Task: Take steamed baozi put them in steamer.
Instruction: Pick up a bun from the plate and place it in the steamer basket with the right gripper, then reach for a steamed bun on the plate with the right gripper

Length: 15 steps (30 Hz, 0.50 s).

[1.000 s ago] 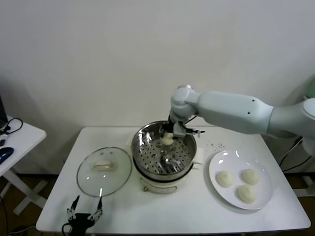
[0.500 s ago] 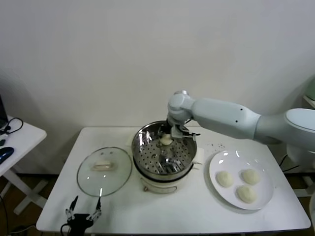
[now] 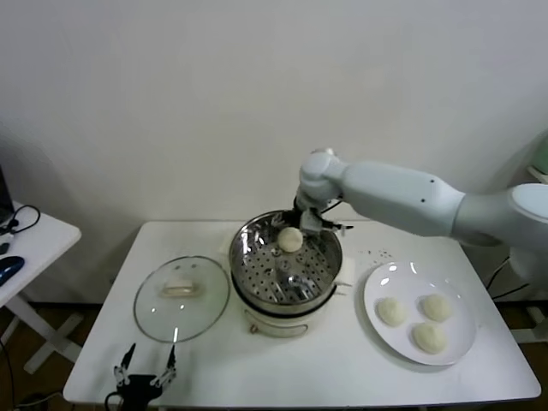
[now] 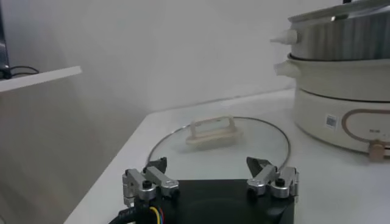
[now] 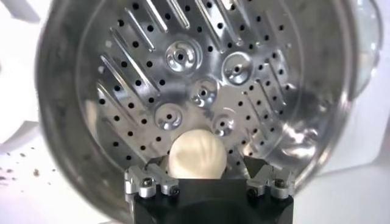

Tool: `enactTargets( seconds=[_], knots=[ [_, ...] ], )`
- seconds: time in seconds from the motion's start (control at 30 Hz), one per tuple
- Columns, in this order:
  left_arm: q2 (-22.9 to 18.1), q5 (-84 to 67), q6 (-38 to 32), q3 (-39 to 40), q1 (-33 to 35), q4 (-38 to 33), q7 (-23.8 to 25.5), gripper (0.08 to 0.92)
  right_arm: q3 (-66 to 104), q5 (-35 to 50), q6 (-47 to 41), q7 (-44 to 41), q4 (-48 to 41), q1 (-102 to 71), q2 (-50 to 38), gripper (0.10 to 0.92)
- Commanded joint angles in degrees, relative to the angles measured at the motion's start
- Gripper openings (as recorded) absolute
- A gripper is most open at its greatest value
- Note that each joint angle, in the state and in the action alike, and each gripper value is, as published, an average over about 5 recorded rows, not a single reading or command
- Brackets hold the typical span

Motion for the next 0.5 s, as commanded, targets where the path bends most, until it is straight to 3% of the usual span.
enactTargets(
  seconds=[0.03,0.27,0.5],
  knots=[
    [0.04,0.27,0.01,0.25,0.53,-0.71,-0.05,0.823,-21.17,40.71,-15.28,-7.58,3.28,20.73,-8.64,0.823],
    [0.18,0.36,0.09,0.63,1.08,-1.73,-0.03,0.823,-33.03,37.22,-27.4,-2.81,6.68,22.2,-18.89,0.823],
    [0.21,0.51,0.06,0.16,0.92,-1.36,-0.12,0.823,-31.14,38.2,-35.0,3.13,12.21,12.89,-27.72,0.823]
  ],
)
